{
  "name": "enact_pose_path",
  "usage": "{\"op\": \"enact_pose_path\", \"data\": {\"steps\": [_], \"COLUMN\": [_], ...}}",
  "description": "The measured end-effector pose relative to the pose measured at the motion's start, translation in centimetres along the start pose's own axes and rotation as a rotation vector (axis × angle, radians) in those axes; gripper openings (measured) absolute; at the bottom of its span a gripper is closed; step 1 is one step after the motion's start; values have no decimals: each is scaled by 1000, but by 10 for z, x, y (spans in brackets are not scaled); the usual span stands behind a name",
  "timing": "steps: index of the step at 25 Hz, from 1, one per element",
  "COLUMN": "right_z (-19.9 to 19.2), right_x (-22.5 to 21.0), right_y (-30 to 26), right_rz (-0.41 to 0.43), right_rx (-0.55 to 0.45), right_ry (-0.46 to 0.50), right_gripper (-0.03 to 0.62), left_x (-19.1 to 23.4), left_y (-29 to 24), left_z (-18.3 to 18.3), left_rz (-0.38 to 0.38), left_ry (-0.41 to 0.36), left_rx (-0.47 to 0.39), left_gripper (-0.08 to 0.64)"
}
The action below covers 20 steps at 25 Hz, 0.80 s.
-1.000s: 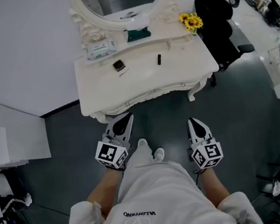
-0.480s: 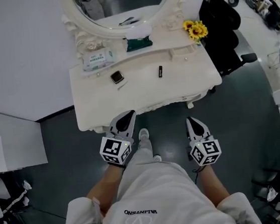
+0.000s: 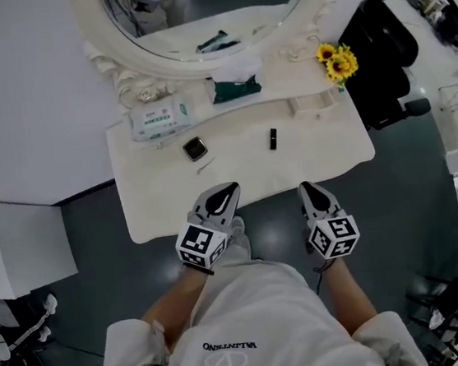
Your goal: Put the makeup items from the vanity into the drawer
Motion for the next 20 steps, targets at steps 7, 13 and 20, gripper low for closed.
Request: {"op": "enact_pose_path", "data": {"steps": [7, 13, 20], "right_z": [8, 7, 5], "right_x": [-16, -26, -41], "right_y": [-67, -103, -136], "right_rz": [23, -7, -22], "right_rx": [101, 175, 248], "right_ry": [-52, -59, -73], "right_gripper": [316, 486, 522], "left_x": [37, 52, 64], "left_y": [-35, -50, -68], "left_z": [-6, -4, -13], "left_rz": [-44, -52, -2], "left_ry": [33, 54, 72], "left_rx": [35, 40, 67], "left_gripper": [3, 3, 3]}}
Point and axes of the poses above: the fingertips, and each gripper's own axes: y backward along the fingers, x to its left, z out of its top, the point moved 7 cm from there along y, backward along the fingers, and after that the axes turned 5 degrees about z, right-handed, at the moved point
